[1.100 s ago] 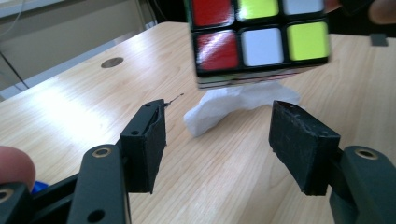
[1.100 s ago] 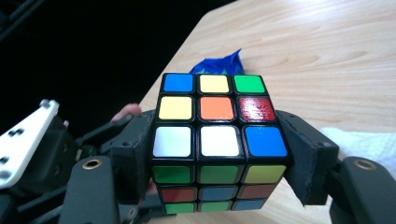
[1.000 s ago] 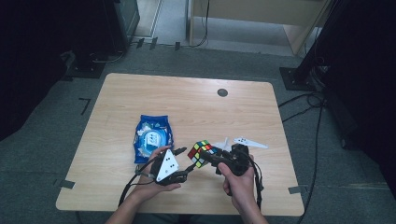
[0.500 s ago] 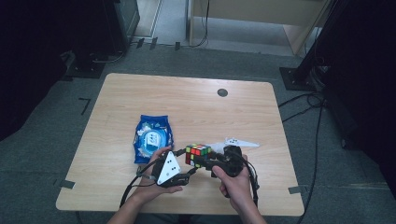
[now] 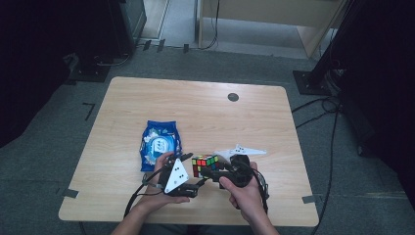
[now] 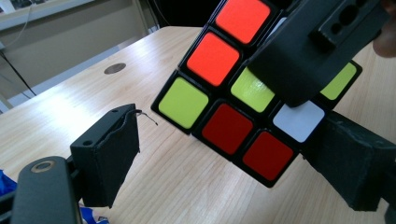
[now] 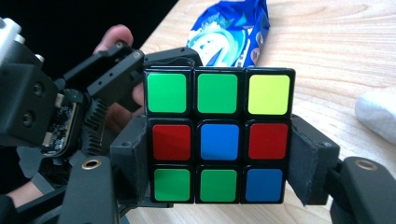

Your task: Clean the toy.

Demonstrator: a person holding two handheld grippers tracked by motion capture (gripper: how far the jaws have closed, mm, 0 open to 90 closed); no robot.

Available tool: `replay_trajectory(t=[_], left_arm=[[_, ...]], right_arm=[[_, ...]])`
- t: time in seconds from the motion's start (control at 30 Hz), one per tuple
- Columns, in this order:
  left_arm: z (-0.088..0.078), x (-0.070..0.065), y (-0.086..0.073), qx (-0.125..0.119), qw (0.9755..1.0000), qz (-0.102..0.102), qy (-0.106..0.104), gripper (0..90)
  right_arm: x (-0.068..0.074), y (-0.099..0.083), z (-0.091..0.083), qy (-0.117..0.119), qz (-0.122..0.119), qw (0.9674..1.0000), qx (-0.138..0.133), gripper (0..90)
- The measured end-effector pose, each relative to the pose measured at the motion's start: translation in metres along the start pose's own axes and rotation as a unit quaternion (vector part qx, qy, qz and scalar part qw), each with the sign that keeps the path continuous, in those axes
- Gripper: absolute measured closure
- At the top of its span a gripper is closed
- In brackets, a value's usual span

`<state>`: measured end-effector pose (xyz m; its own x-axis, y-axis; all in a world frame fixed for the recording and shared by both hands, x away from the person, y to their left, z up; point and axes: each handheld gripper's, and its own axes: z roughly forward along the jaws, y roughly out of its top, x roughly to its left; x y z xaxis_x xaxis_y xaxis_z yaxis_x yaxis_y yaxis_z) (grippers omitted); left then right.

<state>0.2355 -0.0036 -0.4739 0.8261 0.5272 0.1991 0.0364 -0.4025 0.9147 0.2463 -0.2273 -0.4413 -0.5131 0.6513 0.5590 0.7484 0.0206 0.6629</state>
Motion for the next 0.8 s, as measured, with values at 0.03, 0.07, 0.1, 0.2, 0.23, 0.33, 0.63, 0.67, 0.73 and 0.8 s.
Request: replay_trajectory(t=[0.03, 0.07, 0.1, 0.2, 0.23, 0.33, 0.63, 0.67, 0.73, 0.8], left_arm=[[0.000, 0.000, 0.000, 0.000, 1.0000, 0.002, 0.000, 13.5], [0.000, -0.001, 0.001, 0.001, 1.0000, 0.005, -0.001, 13.8], [0.000, -0.002, 0.001, 0.001, 1.0000, 0.010, -0.002, 14.2], [0.001, -0.003, 0.001, 0.001, 0.9998, 0.016, -0.007, 15.8], [0.001, -0.004, 0.001, 0.000, 0.9998, 0.020, -0.006, 16.3], [0.000, -0.007, 0.001, -0.001, 0.9992, 0.039, -0.008, 21.0], [0.001, -0.014, 0.001, 0.004, 0.9975, 0.069, -0.014, 31.0], [0.001, -0.014, 0.001, 0.003, 0.9976, 0.067, -0.016, 32.4], [0.002, -0.014, 0.001, 0.000, 0.9980, 0.062, -0.011, 33.5], [0.001, -0.012, 0.001, 0.000, 0.9986, 0.052, -0.009, 33.7]], right_arm=[[0.000, 0.000, 0.000, 0.002, 0.001, 1.0000, 0.002, 34.4], [-0.001, 0.000, 0.000, 0.003, 0.003, 1.0000, 0.002, 34.4], [-0.001, 0.001, -0.001, 0.004, 0.004, 1.0000, 0.006, 34.4], [-0.002, 0.001, -0.001, 0.005, 0.004, 0.9998, 0.018, 34.4], [-0.002, 0.001, -0.001, 0.004, 0.003, 0.9998, 0.019, 34.4], [-0.003, 0.002, -0.001, 0.006, 0.003, 0.9997, 0.024, 34.4], [-0.001, 0.001, 0.003, 0.018, -0.002, 0.9991, 0.038, 34.5], [-0.002, 0.001, 0.002, 0.021, 0.003, 0.9992, 0.033, 34.4], [-0.003, 0.002, 0.002, 0.025, 0.003, 0.9994, 0.025, 34.2], [-0.004, 0.003, 0.000, 0.031, 0.003, 0.9994, 0.017, 34.0]])
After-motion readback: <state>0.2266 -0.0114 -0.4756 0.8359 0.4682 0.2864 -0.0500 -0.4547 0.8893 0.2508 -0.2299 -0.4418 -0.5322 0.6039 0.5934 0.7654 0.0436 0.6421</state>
